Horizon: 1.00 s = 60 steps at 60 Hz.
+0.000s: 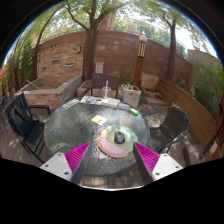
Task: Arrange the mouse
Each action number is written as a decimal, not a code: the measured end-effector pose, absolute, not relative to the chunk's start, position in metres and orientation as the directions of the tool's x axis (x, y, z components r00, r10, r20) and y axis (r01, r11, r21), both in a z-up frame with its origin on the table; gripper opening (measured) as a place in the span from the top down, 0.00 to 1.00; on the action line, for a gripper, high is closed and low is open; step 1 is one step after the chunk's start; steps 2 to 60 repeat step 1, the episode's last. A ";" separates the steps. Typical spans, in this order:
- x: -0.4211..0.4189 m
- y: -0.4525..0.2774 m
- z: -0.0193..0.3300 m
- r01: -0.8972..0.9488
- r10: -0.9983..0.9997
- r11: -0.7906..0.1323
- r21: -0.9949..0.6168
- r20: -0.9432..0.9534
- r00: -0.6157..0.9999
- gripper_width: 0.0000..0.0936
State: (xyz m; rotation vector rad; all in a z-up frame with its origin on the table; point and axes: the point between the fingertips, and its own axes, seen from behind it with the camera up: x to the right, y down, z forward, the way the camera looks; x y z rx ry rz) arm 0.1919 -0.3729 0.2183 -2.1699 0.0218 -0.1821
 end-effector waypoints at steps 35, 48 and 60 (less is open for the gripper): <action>0.192 -0.373 0.218 0.052 -0.084 -0.570 -0.820 0.122 0.989 0.08; 0.192 -0.373 0.218 0.052 -0.084 -0.570 -0.820 0.122 0.989 0.08; 0.192 -0.373 0.218 0.052 -0.084 -0.570 -0.820 0.122 0.989 0.08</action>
